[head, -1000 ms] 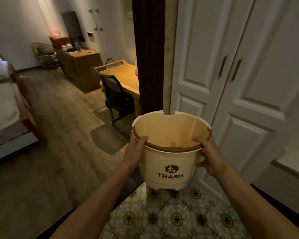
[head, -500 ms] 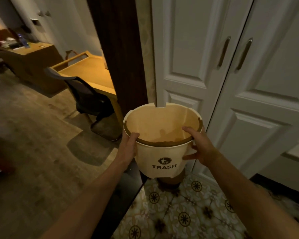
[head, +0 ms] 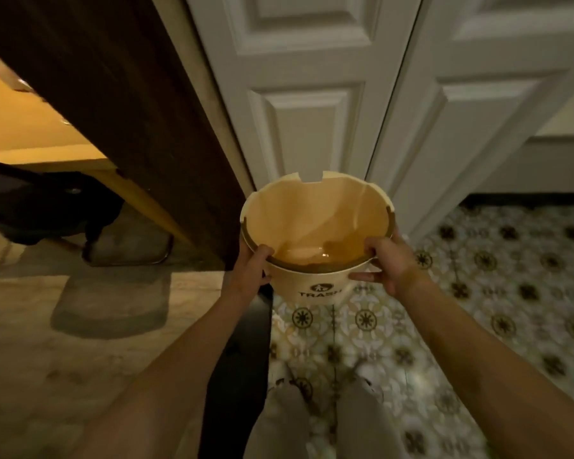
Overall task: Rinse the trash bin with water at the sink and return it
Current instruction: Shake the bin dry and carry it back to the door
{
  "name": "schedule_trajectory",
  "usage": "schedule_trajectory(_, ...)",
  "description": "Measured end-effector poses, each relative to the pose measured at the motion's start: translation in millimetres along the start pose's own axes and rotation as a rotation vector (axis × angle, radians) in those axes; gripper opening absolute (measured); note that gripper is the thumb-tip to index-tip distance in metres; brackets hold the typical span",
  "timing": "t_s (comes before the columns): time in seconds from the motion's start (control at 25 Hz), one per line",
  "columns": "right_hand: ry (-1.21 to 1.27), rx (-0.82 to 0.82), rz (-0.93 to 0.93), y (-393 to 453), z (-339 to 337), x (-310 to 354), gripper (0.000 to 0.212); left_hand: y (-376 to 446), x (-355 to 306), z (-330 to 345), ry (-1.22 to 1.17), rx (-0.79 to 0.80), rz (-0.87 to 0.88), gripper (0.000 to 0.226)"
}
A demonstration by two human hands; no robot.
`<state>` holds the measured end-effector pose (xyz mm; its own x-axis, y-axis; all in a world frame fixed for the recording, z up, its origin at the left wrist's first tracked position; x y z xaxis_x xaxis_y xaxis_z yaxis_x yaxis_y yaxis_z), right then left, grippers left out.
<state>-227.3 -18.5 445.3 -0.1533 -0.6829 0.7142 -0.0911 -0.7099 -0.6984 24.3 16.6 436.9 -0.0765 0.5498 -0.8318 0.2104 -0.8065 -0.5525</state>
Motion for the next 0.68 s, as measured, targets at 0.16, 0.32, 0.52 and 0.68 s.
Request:
schedule_trajectory(0.16,0.026,-0.09,0.104,49,-2,-78,0.065,45,74,-2,0.091,-0.02,-0.152,0.062)
schedule_trajectory(0.32,-0.019,-0.158,0.255,102,-12,-176,0.06,91,184,-11,0.233,-0.077,-0.32,0.047)
schedule_trajectory(0.52,-0.1,-0.187,0.382,167,-43,-287,0.062,159,279,-9,0.511,-0.078,-0.395,0.028)
schedule_trajectory(0.68,-0.185,-0.187,0.406,214,-59,-337,0.071,237,306,6,0.478,-0.207,-0.418,0.027)
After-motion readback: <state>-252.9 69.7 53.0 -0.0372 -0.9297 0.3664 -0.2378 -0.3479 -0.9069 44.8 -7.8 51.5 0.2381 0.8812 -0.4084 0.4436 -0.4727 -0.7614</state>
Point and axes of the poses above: each hand's wrist, its own y-axis towards the middle knuckle, its own z-axis out of the palm, x = y × z, the point moved 6 cm from there along y, towards the middle knuckle, and after that the axes turned 1 degree about -z, right-handed, at the moved point
